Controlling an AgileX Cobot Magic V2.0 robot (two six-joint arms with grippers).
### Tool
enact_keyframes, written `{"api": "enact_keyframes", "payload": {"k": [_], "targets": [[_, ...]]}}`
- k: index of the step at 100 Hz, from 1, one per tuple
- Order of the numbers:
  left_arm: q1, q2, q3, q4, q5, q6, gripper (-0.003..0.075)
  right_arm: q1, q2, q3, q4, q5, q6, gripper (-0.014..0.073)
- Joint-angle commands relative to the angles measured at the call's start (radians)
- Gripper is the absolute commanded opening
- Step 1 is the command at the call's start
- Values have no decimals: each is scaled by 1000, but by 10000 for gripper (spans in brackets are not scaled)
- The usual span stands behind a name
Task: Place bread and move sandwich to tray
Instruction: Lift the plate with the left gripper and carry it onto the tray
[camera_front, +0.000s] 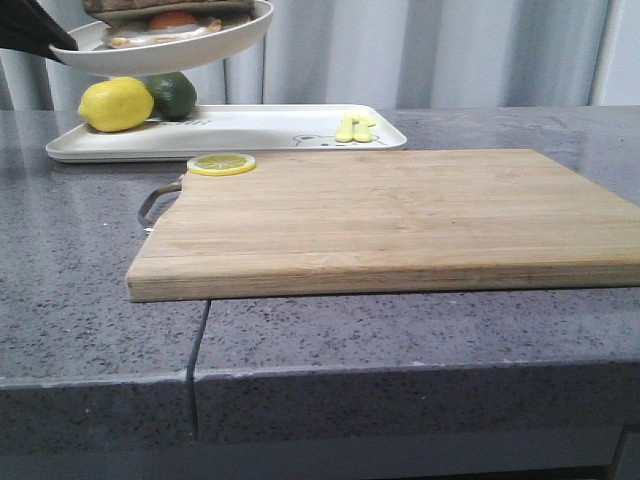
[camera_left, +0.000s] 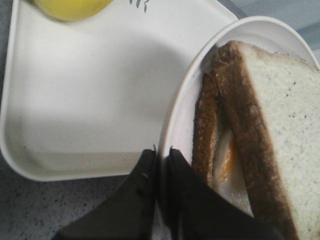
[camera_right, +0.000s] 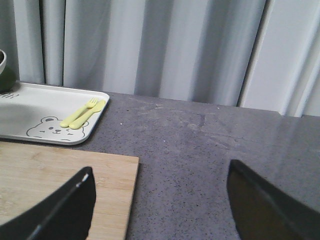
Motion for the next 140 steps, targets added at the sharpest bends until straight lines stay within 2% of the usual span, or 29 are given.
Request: {"api": "enact_keyframes", "payload": {"k": [1, 14, 45, 73, 89, 140], "targets": [[-29, -20, -92, -43, -8, -54, -20, -8, 6, -25, -4, -85, 2, 549], [-62, 31, -173, 56, -24, -131, -20, -8, 6, -25, -4, -85, 2, 549], [-100, 153, -337, 58, -9, -194, -20, -8, 6, -25, -5, -84, 2, 549], [-128, 230, -419, 103, -15, -236, -20, -8, 6, -25, -5, -84, 2, 549], [-141, 244, -447, 159, -47, -274, -20, -8, 6, -25, -5, -84, 2, 549], [-161, 294, -462, 159, -80, -305, -20, -8, 6, -25, -5, -84, 2, 549]]}}
